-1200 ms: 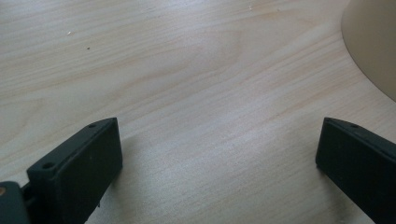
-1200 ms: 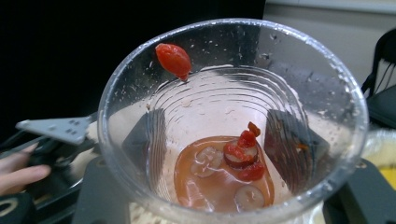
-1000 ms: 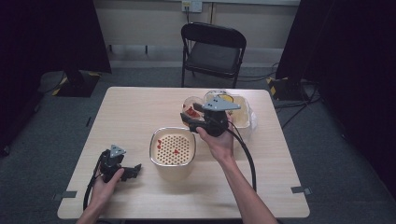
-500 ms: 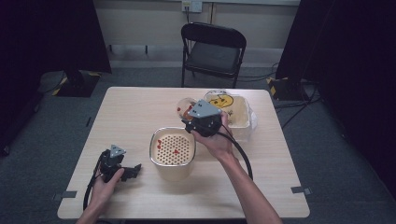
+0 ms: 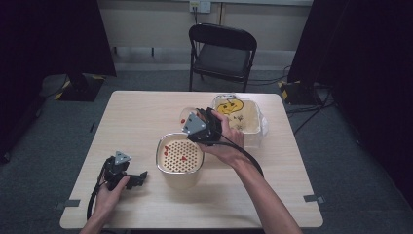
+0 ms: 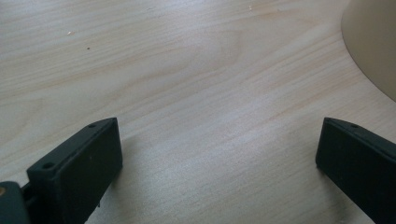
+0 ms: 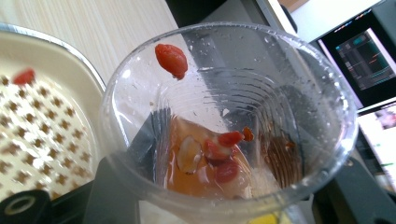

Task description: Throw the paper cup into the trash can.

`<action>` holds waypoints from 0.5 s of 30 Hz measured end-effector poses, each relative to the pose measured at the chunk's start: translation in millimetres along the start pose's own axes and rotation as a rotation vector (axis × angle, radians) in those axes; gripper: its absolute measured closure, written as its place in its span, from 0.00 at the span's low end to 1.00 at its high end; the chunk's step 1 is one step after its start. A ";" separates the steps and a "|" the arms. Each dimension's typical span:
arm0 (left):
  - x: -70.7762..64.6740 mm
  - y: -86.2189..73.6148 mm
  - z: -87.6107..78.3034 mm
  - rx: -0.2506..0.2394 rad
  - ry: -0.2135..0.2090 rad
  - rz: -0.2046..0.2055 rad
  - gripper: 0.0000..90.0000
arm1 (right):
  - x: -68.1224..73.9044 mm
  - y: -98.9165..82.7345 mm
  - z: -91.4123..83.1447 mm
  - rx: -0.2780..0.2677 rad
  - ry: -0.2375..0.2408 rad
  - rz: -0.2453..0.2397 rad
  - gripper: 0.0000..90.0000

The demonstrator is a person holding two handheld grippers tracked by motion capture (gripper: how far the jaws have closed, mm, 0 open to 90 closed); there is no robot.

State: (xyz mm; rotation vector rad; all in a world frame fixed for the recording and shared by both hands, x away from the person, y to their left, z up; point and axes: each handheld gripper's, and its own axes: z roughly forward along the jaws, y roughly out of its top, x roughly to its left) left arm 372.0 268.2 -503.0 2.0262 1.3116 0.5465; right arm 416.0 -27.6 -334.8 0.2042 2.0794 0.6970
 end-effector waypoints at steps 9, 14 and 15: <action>-0.1 0.0 0.1 -0.001 0.000 -0.002 0.00 | 18.1 5.4 8.0 0.083 -0.028 -0.217 0.51; 0.0 0.0 0.0 0.000 -0.001 -0.001 0.00 | 24.5 6.3 9.9 0.110 -0.046 -0.307 0.51; 0.0 0.0 0.0 0.000 -0.001 0.000 0.00 | 26.2 6.6 9.9 0.117 -0.054 -0.336 0.51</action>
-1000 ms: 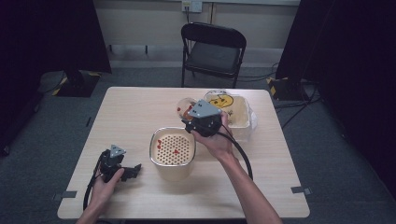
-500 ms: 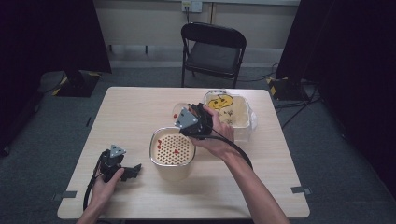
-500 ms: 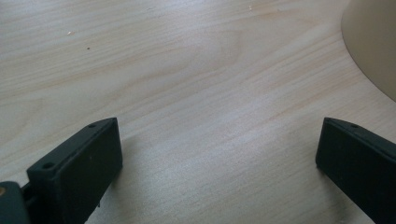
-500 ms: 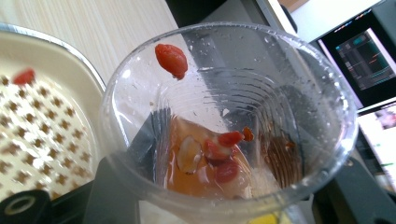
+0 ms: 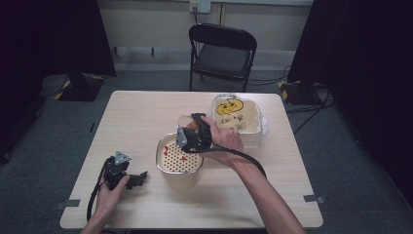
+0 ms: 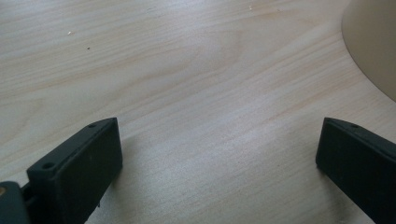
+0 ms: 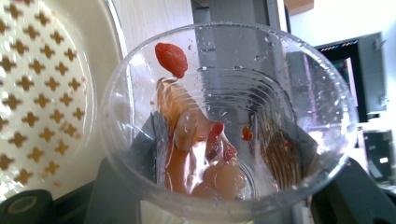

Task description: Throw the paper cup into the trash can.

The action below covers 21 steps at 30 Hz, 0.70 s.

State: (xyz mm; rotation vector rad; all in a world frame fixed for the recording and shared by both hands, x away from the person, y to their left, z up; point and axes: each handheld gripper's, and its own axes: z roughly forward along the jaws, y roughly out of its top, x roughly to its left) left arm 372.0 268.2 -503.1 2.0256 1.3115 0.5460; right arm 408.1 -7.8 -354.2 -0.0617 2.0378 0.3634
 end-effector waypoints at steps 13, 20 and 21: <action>0.1 0.0 0.0 0.000 -0.001 0.001 0.00 | 14.2 7.5 -2.6 0.076 -0.127 -0.246 0.53; 0.0 0.0 0.0 0.001 0.000 0.001 0.00 | 20.9 12.7 -4.2 0.093 -0.183 -0.376 0.53; 0.0 0.0 0.0 0.000 0.000 0.001 0.00 | 21.8 13.1 -4.7 0.098 -0.185 -0.367 0.53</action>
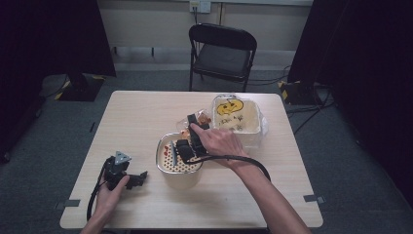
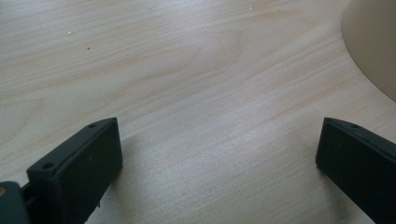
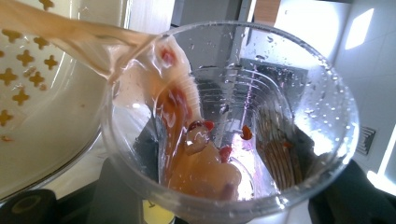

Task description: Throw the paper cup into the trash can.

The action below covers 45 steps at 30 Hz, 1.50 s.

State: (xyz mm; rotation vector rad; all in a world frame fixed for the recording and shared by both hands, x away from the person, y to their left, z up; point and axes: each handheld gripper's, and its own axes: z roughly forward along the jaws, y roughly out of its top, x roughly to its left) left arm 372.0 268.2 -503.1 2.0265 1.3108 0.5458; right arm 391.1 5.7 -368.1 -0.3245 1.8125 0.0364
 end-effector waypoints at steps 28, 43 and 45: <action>0.0 0.0 0.0 0.000 0.000 0.000 0.00 | 7.1 -0.1 -4.3 0.053 -0.160 -0.240 0.54; 0.1 0.1 0.0 -0.001 0.002 0.001 0.00 | 17.0 6.5 -7.3 0.083 -0.268 -0.438 0.55; 0.2 0.1 -0.1 -0.001 0.003 0.003 0.00 | 16.7 6.3 -8.4 0.082 -0.295 -0.451 0.54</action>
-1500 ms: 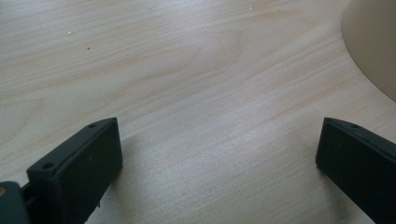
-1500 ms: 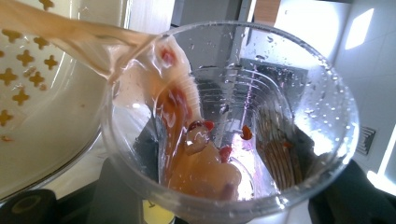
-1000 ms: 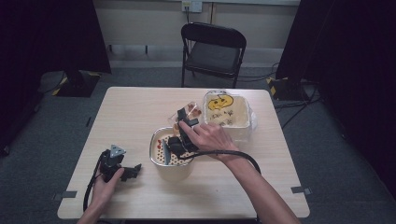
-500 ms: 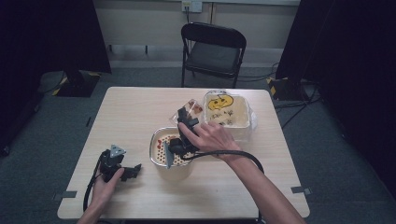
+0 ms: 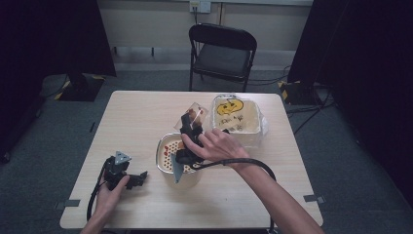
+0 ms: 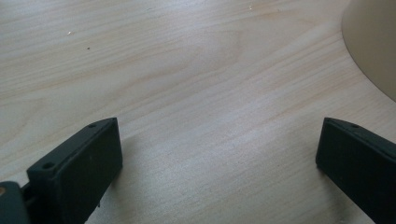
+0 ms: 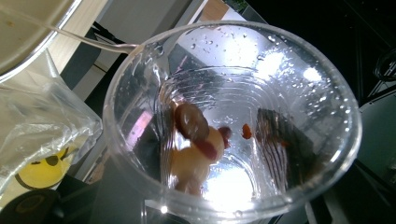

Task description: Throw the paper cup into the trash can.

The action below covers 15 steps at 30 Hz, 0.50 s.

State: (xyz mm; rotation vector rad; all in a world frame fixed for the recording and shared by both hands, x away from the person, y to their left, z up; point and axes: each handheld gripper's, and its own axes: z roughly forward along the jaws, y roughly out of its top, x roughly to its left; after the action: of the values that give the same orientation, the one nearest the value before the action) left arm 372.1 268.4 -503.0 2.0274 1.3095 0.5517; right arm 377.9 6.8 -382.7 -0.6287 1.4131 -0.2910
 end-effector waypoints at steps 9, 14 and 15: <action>-0.1 0.0 0.1 0.000 -0.001 -0.002 0.00 | -2.3 -3.0 -2.2 -0.005 -0.047 -0.058 0.55; -0.1 0.0 0.0 0.000 0.001 -0.001 0.00 | -3.7 -5.7 -1.4 0.006 -0.029 -0.033 0.55; 0.0 0.0 0.0 0.001 -0.002 0.001 0.00 | -3.9 -6.1 -1.2 0.003 -0.024 -0.023 0.54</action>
State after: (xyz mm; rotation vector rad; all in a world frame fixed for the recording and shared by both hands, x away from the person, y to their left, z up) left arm 372.1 268.4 -503.0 2.0292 1.3086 0.5492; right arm 377.2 3.8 -376.0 -0.6443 1.3831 -0.3030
